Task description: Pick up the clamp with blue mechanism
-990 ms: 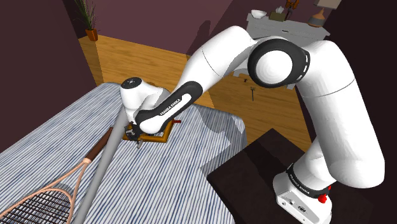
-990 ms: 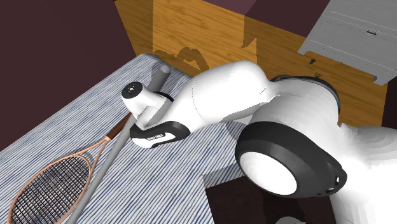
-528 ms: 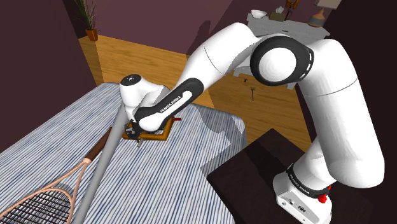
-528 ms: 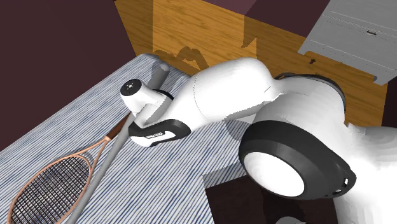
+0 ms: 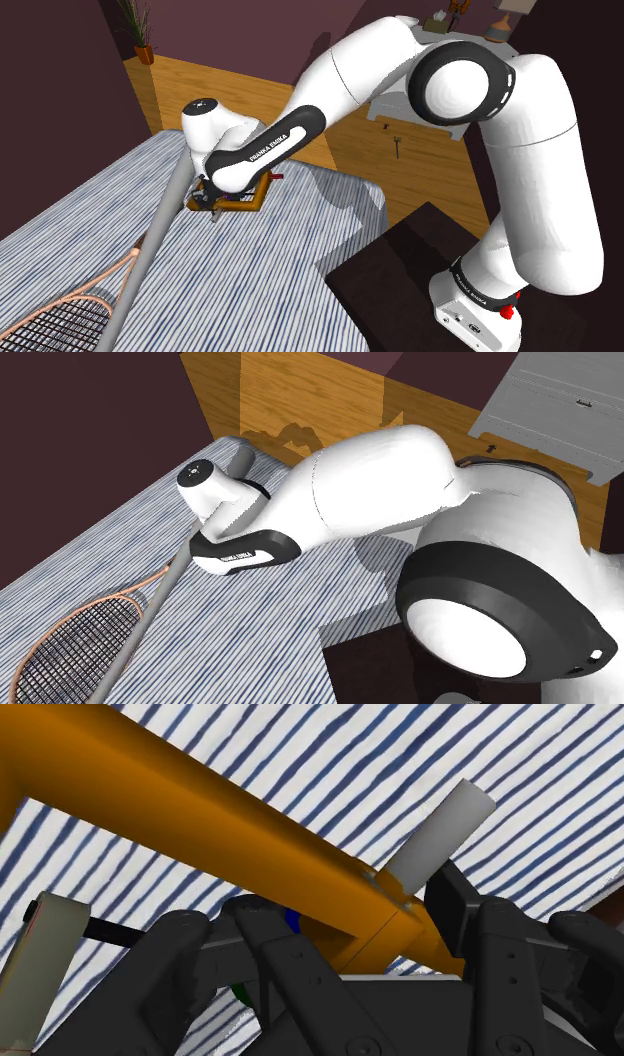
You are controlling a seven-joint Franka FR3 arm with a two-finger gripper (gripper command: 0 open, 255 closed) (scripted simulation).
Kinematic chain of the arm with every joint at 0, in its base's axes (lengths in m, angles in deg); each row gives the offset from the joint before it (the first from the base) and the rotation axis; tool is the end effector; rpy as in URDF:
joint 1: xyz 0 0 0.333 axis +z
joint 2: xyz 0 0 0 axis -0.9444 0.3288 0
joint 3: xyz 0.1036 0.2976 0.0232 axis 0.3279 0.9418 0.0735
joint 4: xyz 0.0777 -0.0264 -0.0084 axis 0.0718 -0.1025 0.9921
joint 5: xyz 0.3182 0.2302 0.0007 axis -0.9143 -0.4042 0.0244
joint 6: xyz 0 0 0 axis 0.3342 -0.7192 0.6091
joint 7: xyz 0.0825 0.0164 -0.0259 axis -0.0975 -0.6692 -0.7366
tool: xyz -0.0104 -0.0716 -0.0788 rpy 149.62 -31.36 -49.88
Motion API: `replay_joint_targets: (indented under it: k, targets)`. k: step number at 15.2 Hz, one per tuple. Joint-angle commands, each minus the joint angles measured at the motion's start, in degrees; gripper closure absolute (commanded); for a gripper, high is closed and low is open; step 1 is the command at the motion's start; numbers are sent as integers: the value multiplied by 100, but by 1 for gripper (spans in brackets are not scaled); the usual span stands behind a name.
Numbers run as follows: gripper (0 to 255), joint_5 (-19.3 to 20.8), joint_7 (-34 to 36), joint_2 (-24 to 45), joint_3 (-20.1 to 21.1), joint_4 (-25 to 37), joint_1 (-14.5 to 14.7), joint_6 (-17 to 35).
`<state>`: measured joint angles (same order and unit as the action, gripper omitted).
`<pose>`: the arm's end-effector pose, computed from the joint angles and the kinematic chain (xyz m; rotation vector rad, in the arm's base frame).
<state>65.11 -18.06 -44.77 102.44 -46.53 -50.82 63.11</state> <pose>0.5611 0.4005 0.2153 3.1116 -0.2892 0.0721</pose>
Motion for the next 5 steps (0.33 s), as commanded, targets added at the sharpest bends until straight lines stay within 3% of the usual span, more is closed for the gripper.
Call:
replay_joint_targets:
  k: [1, 5]
  targets:
    - [255, -38, -27, -136, 35, -54, -36, -66]
    - [255, -79, -55, -243, 68, -54, -57, -170]
